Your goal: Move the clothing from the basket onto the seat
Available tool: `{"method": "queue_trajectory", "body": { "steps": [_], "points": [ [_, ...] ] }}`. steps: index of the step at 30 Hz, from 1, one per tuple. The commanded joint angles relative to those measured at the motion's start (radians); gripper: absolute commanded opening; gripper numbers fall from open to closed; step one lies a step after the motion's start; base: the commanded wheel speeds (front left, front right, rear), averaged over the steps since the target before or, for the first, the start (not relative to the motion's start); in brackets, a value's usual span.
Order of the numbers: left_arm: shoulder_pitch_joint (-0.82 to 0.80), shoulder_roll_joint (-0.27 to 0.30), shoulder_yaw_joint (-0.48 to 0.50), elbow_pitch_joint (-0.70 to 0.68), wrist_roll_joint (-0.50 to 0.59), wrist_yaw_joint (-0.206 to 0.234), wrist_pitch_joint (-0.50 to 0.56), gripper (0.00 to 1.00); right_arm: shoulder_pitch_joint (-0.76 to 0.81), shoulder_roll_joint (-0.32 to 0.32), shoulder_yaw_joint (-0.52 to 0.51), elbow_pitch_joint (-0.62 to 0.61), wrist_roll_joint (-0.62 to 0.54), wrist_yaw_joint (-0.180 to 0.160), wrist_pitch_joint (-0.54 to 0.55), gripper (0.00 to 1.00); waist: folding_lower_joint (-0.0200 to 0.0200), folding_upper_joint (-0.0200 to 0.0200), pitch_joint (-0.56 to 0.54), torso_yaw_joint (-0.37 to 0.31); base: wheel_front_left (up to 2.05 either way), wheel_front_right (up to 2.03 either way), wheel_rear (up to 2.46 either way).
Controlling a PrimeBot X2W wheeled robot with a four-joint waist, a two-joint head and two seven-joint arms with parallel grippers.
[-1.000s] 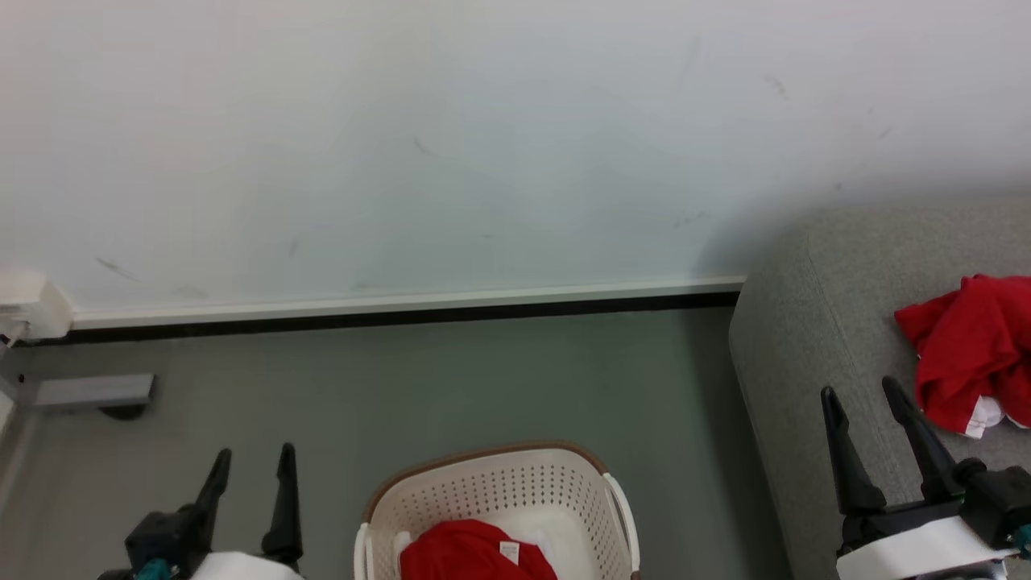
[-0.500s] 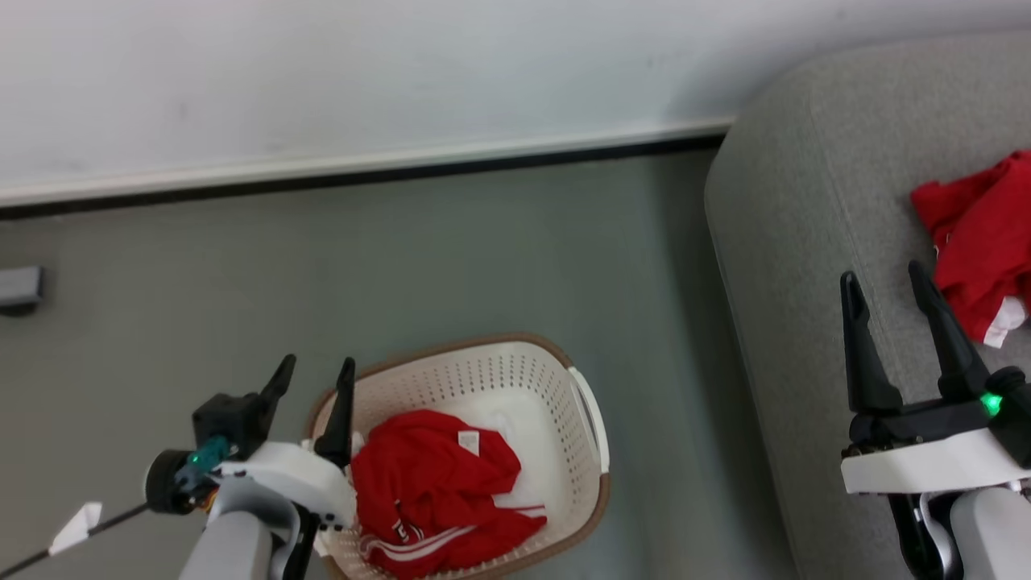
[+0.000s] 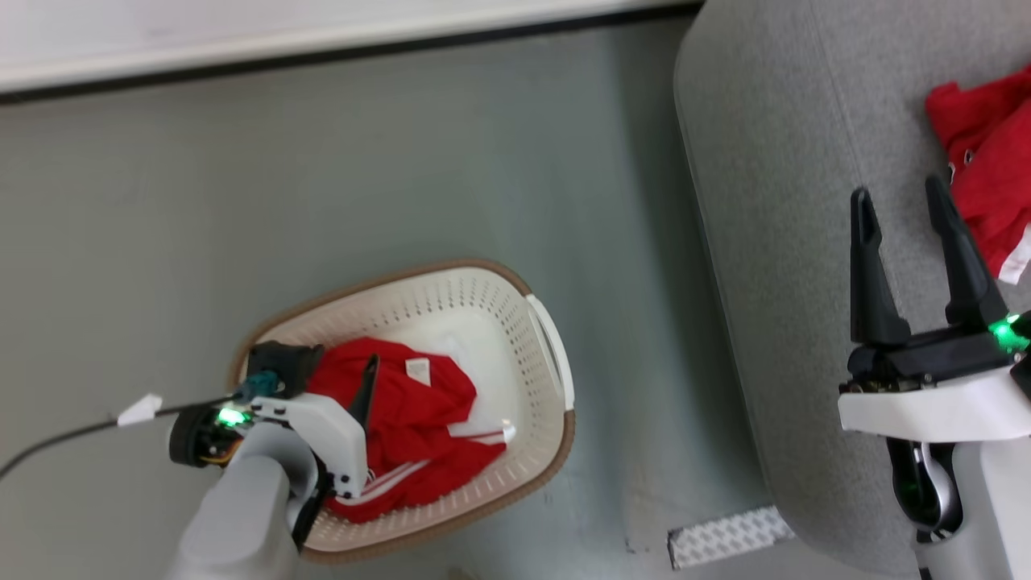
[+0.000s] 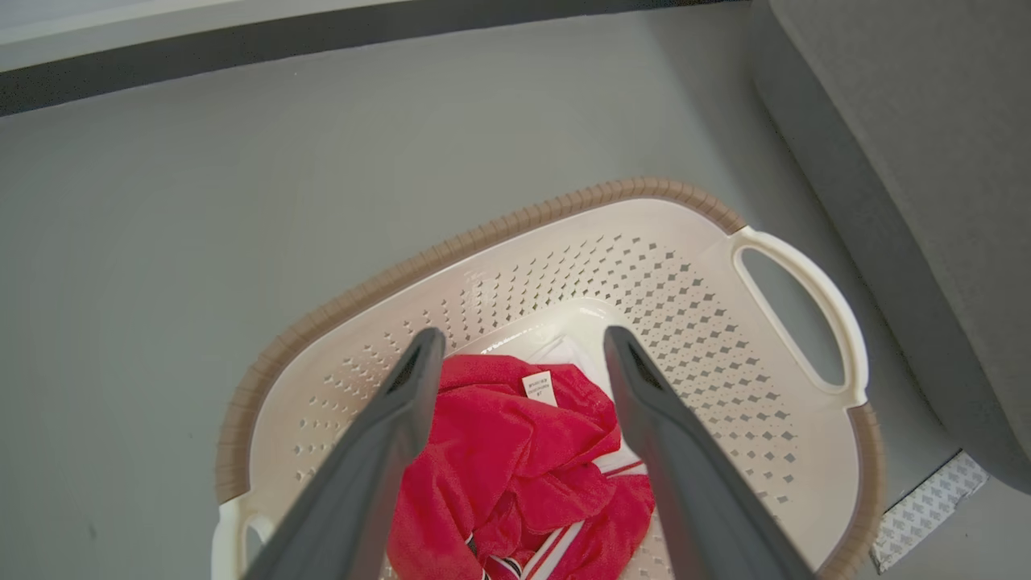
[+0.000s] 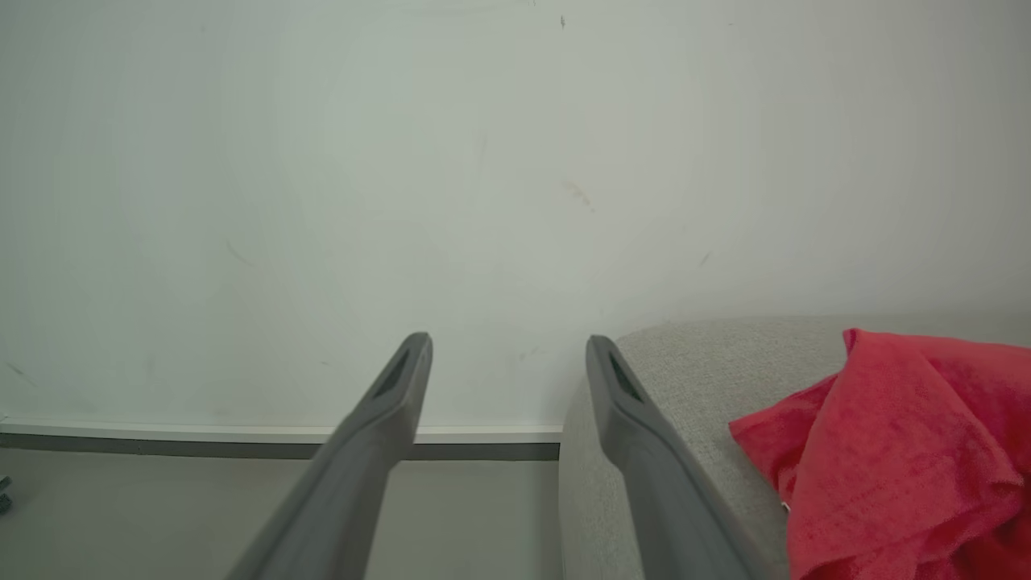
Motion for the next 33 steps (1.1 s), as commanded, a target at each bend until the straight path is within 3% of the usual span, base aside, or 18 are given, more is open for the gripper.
{"method": "queue_trajectory", "body": {
  "steps": [1,12,16,28,33],
  "points": [
    [-0.033,0.017,-0.011,0.037,0.021,-0.005,0.01,1.0,-0.025,0.008,0.0,-0.014,0.006,-0.002,0.0,1.0,-0.0003,0.0,0.059,-0.032,0.0,0.0,0.0],
    [-0.186,0.047,-0.1,0.229,0.064,-0.005,0.076,1.0,-0.09,0.038,0.012,-0.09,0.01,-0.002,0.0,1.0,-0.0003,0.0,0.212,-0.093,0.0,0.0,0.0],
    [-0.239,0.063,-0.119,0.272,0.083,0.018,0.129,1.0,-0.117,0.047,0.016,-0.124,0.013,-0.002,0.0,1.0,-0.0003,0.0,0.27,-0.12,0.0,0.0,0.0],
    [-0.347,0.123,-0.182,0.308,0.131,0.05,0.261,1.0,-0.162,0.062,0.043,-0.199,0.019,-0.002,0.0,1.0,-0.0003,0.0,0.409,-0.18,0.0,0.0,0.0],
    [-0.362,0.146,-0.201,0.314,0.135,0.035,0.311,1.0,-0.168,0.062,0.057,-0.223,0.044,-0.002,0.0,1.0,-0.0003,0.0,0.444,-0.196,0.0,0.0,0.0]
  ]
}}
